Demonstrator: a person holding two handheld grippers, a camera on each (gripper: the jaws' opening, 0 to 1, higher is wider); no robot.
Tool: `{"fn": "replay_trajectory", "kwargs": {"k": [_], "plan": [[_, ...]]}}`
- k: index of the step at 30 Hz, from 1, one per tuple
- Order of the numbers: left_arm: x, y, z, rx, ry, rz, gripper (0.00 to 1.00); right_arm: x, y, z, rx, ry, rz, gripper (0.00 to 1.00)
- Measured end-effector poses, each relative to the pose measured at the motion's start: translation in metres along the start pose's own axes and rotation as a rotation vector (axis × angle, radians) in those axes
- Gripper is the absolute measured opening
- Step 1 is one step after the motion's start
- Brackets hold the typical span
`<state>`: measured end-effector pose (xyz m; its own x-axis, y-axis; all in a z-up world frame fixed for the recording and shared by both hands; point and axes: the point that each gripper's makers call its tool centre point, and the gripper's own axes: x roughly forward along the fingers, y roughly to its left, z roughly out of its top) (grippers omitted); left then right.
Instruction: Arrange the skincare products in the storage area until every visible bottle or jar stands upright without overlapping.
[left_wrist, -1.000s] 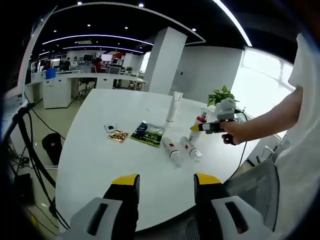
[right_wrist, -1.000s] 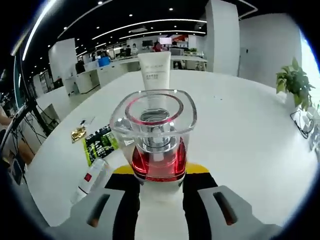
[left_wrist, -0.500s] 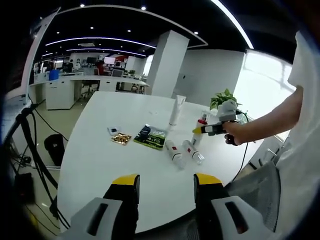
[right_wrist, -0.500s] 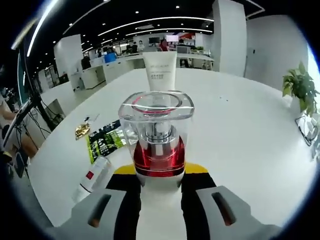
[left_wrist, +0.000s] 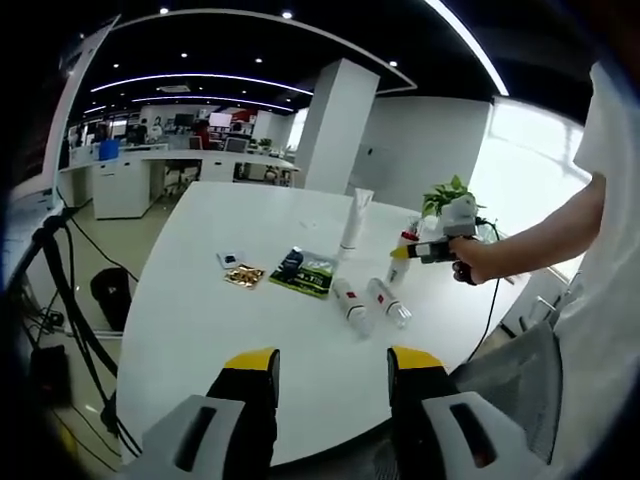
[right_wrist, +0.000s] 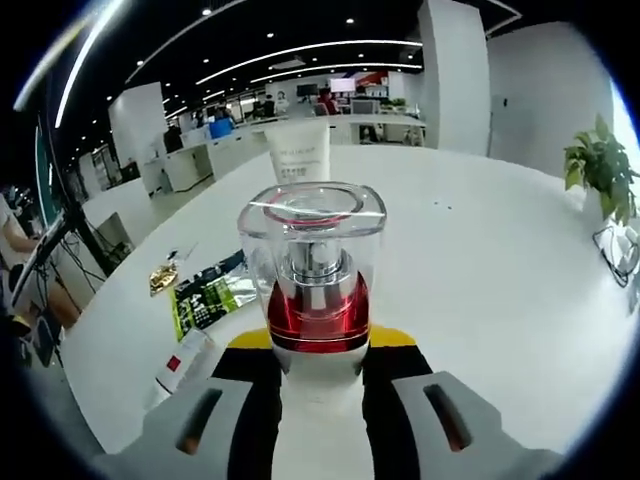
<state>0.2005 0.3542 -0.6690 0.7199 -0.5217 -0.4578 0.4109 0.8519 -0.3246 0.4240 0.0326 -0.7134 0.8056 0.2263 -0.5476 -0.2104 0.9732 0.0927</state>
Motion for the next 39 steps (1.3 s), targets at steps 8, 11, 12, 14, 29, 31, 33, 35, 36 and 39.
{"fn": "replay_trajectory", "kwargs": {"k": [8,11,12,14,29,31,33,35,36,39], "plan": [[0.001,-0.002,-0.002,-0.008,0.015,-0.006,0.44,-0.001,-0.027,0.020,-0.001,-0.027,-0.018,0.28],[0.001,-0.002,-0.002,-0.008,0.017,-0.003,0.44,0.001,-0.039,0.029,-0.008,-0.035,-0.026,0.28],[0.001,-0.002,-0.002,-0.010,0.019,-0.002,0.44,0.002,-0.042,0.032,-0.007,-0.037,-0.027,0.28],[0.001,-0.002,-0.002,-0.011,0.021,-0.001,0.44,0.002,-0.048,0.037,-0.011,-0.041,-0.036,0.28],[0.002,0.001,-0.002,-0.016,0.033,0.014,0.43,0.014,-0.080,0.057,0.010,-0.063,-0.092,0.28],[0.002,0.001,-0.002,-0.017,0.036,0.012,0.43,0.016,-0.083,0.058,0.013,-0.063,-0.094,0.28],[0.002,0.001,-0.003,-0.016,0.038,0.011,0.43,0.021,-0.084,0.062,0.007,-0.063,-0.098,0.28],[0.002,0.001,-0.003,-0.015,0.040,0.014,0.43,0.024,-0.088,0.064,0.007,-0.063,-0.098,0.28],[0.002,0.001,-0.003,-0.015,0.038,0.015,0.43,0.024,-0.094,0.064,0.008,-0.063,-0.100,0.28],[0.002,0.002,-0.003,-0.015,0.041,0.018,0.43,0.026,-0.094,0.066,0.013,-0.064,-0.103,0.28]]}}
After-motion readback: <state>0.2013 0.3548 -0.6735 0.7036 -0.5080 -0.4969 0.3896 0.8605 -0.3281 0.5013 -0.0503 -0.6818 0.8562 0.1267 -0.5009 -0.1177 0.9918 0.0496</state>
